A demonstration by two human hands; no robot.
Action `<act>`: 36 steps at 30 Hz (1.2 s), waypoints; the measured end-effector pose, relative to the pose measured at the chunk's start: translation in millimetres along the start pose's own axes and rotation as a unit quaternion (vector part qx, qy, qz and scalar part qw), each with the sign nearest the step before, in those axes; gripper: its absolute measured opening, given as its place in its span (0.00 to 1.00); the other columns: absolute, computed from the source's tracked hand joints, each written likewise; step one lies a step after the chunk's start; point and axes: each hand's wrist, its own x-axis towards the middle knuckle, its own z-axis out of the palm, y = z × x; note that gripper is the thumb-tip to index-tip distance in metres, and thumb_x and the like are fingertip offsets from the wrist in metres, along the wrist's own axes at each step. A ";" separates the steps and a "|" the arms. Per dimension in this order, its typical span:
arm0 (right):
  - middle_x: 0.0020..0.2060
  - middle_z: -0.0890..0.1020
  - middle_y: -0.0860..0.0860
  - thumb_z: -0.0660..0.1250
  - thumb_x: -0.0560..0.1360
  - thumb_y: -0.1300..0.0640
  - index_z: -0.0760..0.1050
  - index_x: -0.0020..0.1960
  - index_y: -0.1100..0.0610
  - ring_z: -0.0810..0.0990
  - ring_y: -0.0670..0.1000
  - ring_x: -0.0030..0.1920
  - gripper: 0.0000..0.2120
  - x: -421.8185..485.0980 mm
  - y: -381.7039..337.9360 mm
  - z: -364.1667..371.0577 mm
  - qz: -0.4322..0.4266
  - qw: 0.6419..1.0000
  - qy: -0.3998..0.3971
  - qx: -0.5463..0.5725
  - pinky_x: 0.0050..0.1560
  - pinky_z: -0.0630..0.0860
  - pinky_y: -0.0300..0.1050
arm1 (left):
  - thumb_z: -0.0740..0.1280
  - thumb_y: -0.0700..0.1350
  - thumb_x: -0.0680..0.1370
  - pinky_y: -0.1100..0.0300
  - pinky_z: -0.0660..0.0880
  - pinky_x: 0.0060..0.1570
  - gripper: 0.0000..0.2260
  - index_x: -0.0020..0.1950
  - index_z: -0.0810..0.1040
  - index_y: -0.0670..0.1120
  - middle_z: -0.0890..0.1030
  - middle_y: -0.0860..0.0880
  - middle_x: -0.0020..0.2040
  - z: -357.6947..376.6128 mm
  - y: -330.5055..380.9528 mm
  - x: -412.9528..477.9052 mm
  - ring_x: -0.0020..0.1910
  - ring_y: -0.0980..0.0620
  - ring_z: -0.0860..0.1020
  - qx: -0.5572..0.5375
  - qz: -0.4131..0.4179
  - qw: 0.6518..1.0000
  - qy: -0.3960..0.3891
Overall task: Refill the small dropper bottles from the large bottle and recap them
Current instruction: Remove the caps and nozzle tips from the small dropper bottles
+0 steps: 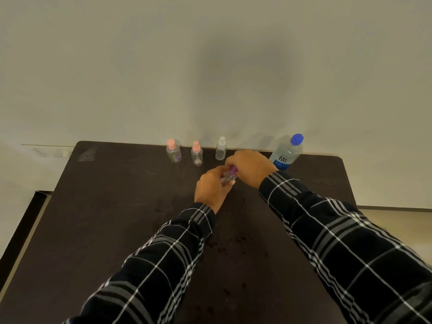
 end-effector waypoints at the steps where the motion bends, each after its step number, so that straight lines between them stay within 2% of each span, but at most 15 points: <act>1: 0.54 0.79 0.53 0.65 0.80 0.55 0.78 0.58 0.53 0.78 0.54 0.54 0.09 -0.4 1.8 -1.5 -0.019 1.000 0.002 -0.005 0.59 0.74 0.46 | 0.71 0.51 0.75 0.59 0.77 0.48 0.15 0.61 0.77 0.56 0.83 0.55 0.52 -0.7 -0.1 0.0 0.50 0.56 0.81 -0.006 0.000 1.000 -0.001; 5: 0.52 0.78 0.50 0.66 0.78 0.58 0.78 0.55 0.52 0.78 0.51 0.52 0.06 -3.3 8.4 -7.9 -0.044 0.996 0.060 0.052 0.56 0.74 0.43 | 0.71 0.50 0.76 0.59 0.77 0.49 0.14 0.60 0.77 0.54 0.82 0.56 0.52 -2.0 -0.8 0.7 0.50 0.57 0.81 -0.013 -0.002 1.000 -0.004; 7: 0.50 0.80 0.49 0.68 0.78 0.60 0.78 0.55 0.54 0.79 0.49 0.50 0.07 -7.1 18.5 -7.1 0.004 0.982 0.078 0.173 0.55 0.77 0.44 | 0.71 0.49 0.76 0.55 0.79 0.52 0.14 0.61 0.76 0.53 0.82 0.55 0.54 -2.7 -2.1 1.1 0.51 0.57 0.81 -0.015 -0.011 1.000 -0.001; 10: 0.51 0.81 0.50 0.71 0.76 0.60 0.77 0.58 0.56 0.82 0.49 0.50 0.10 -20.1 37.0 5.6 0.107 0.904 0.046 0.411 0.47 0.83 0.43 | 0.71 0.49 0.77 0.52 0.79 0.55 0.15 0.63 0.76 0.52 0.81 0.55 0.56 -4.1 -5.6 2.6 0.54 0.56 0.80 -0.022 -0.014 1.000 -0.008; 12: 0.50 0.81 0.53 0.71 0.76 0.62 0.78 0.58 0.56 0.83 0.51 0.50 0.11 -26.8 44.6 20.3 0.159 0.867 0.060 0.468 0.46 0.84 0.44 | 0.70 0.49 0.77 0.51 0.78 0.56 0.16 0.64 0.76 0.51 0.81 0.53 0.58 -5.0 -6.2 3.5 0.55 0.56 0.80 -0.022 -0.006 1.000 -0.014; 15: 0.50 0.82 0.55 0.70 0.77 0.65 0.77 0.60 0.57 0.85 0.52 0.49 0.12 -29.7 49.6 32.3 0.204 0.802 0.124 0.547 0.47 0.84 0.46 | 0.71 0.49 0.77 0.51 0.78 0.58 0.17 0.65 0.76 0.50 0.81 0.52 0.59 -5.3 -5.0 4.7 0.56 0.55 0.80 -0.033 -0.007 0.999 -0.016; 18: 0.49 0.82 0.55 0.70 0.77 0.65 0.77 0.59 0.57 0.85 0.54 0.50 0.12 -29.2 57.7 31.1 0.229 0.773 0.140 0.575 0.47 0.84 0.48 | 0.71 0.48 0.77 0.51 0.78 0.57 0.15 0.64 0.75 0.51 0.81 0.52 0.59 -7.2 -5.8 3.9 0.56 0.55 0.80 -0.034 -0.013 0.999 -0.012; 22: 0.51 0.81 0.58 0.70 0.77 0.62 0.75 0.58 0.58 0.84 0.55 0.50 0.11 -34.0 55.7 39.8 0.283 0.774 0.107 0.556 0.46 0.84 0.49 | 0.70 0.49 0.77 0.50 0.78 0.57 0.16 0.64 0.75 0.52 0.80 0.53 0.59 -6.3 -8.6 1.2 0.56 0.54 0.79 -0.043 -0.027 0.999 0.003; 25: 0.50 0.80 0.55 0.70 0.78 0.54 0.75 0.57 0.56 0.84 0.55 0.47 0.10 -35.7 40.2 57.0 0.363 0.809 0.048 0.460 0.48 0.84 0.53 | 0.71 0.49 0.77 0.51 0.78 0.57 0.16 0.64 0.74 0.53 0.79 0.53 0.59 -3.1 -7.1 0.8 0.57 0.54 0.79 -0.047 -0.032 0.998 0.004; 27: 0.50 0.80 0.54 0.68 0.79 0.49 0.74 0.56 0.54 0.83 0.54 0.48 0.11 -35.5 28.1 68.4 0.389 0.837 -0.005 0.384 0.52 0.83 0.54 | 0.71 0.49 0.76 0.51 0.78 0.57 0.17 0.64 0.73 0.53 0.79 0.53 0.59 -0.8 -6.4 1.6 0.57 0.55 0.78 -0.040 -0.032 0.999 0.005; 32: 0.52 0.79 0.54 0.68 0.78 0.47 0.73 0.58 0.54 0.79 0.53 0.52 0.14 -32.5 8.0 81.3 0.379 0.872 -0.051 0.305 0.57 0.79 0.53 | 0.72 0.49 0.75 0.53 0.79 0.54 0.17 0.62 0.73 0.55 0.79 0.55 0.58 -4.0 -11.8 -0.8 0.55 0.57 0.78 -0.028 -0.017 0.999 0.004; 36: 0.51 0.77 0.53 0.70 0.76 0.46 0.72 0.62 0.55 0.78 0.53 0.51 0.20 -35.1 3.1 76.5 0.391 0.866 -0.113 0.289 0.54 0.78 0.50 | 0.72 0.48 0.74 0.54 0.79 0.54 0.17 0.60 0.72 0.55 0.77 0.55 0.57 -10.1 -20.8 -8.0 0.54 0.57 0.78 -0.030 -0.013 0.999 0.003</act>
